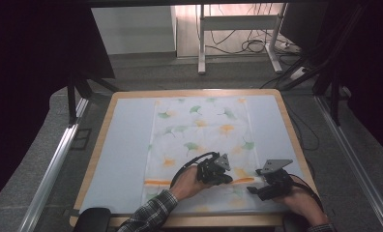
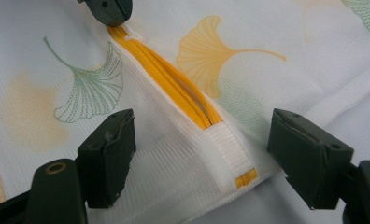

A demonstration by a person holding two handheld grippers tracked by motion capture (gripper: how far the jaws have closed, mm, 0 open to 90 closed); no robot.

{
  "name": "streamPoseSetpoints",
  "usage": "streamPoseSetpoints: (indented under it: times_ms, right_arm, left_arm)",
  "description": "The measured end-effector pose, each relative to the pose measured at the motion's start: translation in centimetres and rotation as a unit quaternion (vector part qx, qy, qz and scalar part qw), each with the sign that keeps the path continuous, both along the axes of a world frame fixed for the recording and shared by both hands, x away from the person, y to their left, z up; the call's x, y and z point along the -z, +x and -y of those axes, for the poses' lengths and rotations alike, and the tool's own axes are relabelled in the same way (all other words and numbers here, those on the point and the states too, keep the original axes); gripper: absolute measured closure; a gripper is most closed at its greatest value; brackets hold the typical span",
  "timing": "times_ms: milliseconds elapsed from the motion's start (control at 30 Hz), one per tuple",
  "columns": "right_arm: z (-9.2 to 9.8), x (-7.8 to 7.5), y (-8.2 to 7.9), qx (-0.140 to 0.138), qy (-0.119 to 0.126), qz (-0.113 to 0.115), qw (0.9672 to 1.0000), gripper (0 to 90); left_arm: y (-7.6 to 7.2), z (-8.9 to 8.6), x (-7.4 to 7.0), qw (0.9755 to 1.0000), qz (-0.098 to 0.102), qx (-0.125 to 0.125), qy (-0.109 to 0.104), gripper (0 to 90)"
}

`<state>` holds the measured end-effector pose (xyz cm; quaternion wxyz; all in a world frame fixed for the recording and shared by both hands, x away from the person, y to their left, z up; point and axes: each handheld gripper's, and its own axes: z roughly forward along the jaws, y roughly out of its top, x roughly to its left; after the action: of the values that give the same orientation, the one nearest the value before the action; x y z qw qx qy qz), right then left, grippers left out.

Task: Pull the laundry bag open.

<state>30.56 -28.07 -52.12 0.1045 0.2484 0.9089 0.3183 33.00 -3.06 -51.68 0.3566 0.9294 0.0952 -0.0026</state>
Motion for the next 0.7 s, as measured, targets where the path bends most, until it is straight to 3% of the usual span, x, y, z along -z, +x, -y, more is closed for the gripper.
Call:
streamPoseSetpoints:
  times_ms: [133, 300, 367, 500, 633, 700]
  right_arm:
    - [0.0, 0.0, 0.0, -0.001, 0.0, 0.001, 1.0, 23.3]
    - [0.0, 0.0, 0.0, -0.001, 0.0, 0.0, 1.0, 23.3]
    - [0.0, 0.0, 0.0, 0.0, 0.0, 0.0, 1.0, 23.3]
    - [0.0, 0.0, 0.0, 0.0, 0.0, 0.0, 1.0, 23.3]
    - [0.1, 0.0, 0.0, -0.001, 0.002, 0.001, 1.0, 23.2]
    - [0.1, 0.0, 0.0, -0.001, 0.003, 0.001, 1.0, 23.3]
  left_arm:
    - [0.1, -1.4, 0.0, 0.9998, 0.006, -0.019, 0.008, 90.0]
    - [0.6, -3.8, -0.2, 0.9987, -0.012, -0.042, -0.026, 90.0]
    - [0.6, -4.0, -0.4, 0.9984, -0.019, -0.04, -0.035, 90.0]
    - [0.7, -2.7, -0.5, 0.9974, -0.025, -0.032, -0.06, 90.0]
    - [1.0, -1.5, -0.3, 0.997, -0.033, -0.028, -0.065, 81.7]
    - [1.1, -0.2, 0.0, 0.9977, -0.027, -0.023, -0.057, 77.7]
